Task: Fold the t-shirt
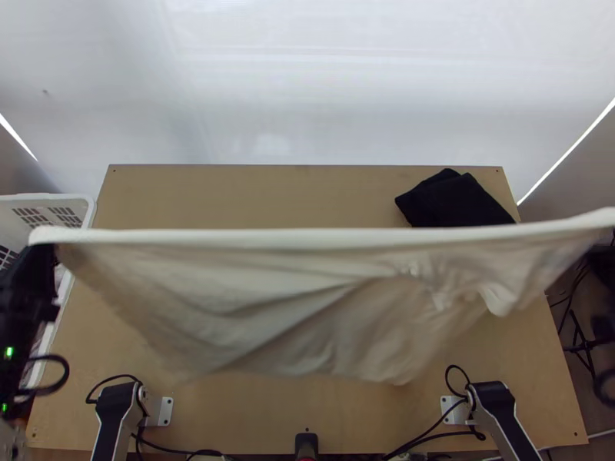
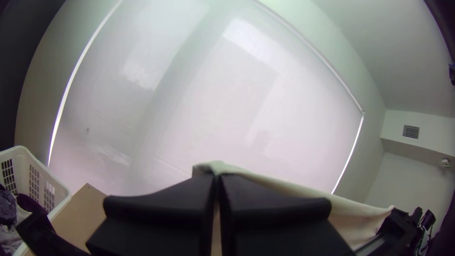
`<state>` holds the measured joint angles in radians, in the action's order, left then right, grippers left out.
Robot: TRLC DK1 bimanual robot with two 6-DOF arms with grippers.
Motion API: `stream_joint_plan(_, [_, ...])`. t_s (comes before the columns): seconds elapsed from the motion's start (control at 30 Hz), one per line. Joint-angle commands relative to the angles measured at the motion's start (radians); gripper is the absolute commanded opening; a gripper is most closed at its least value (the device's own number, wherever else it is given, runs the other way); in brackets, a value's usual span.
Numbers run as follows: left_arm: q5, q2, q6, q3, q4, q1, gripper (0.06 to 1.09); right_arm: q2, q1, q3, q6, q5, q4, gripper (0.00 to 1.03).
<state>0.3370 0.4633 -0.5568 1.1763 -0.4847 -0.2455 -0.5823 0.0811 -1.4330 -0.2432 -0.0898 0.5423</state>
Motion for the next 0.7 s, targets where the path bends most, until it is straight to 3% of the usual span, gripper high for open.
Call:
stream_joint_plan(0.0, [-0.003, 0.187, 0.012, 0.045, 0.11, -0.035, 0.09, -0.131, 0.009, -0.047, -0.007, -0.001, -0.085, 0.03])
stream_joint_plan(0.23, [0.022, 0.204, -0.014, 0.289, 0.028, -0.026, 0.09, -0.143, 0.022, -0.261, -0.041, -0.001, 0.056, 0.03])
stream_joint_plan(0.4, [0.023, 0.094, -0.063, 0.347, 0.008, 0.014, 0.09, -0.083, 0.022, -0.363, -0.056, -0.001, 0.217, 0.03])
stream_joint_plan(0.67, [0.022, 0.037, -0.083, 0.427, -0.163, 0.064, 0.09, -0.048, 0.005, -0.471, -0.076, -0.001, 0.369, 0.03])
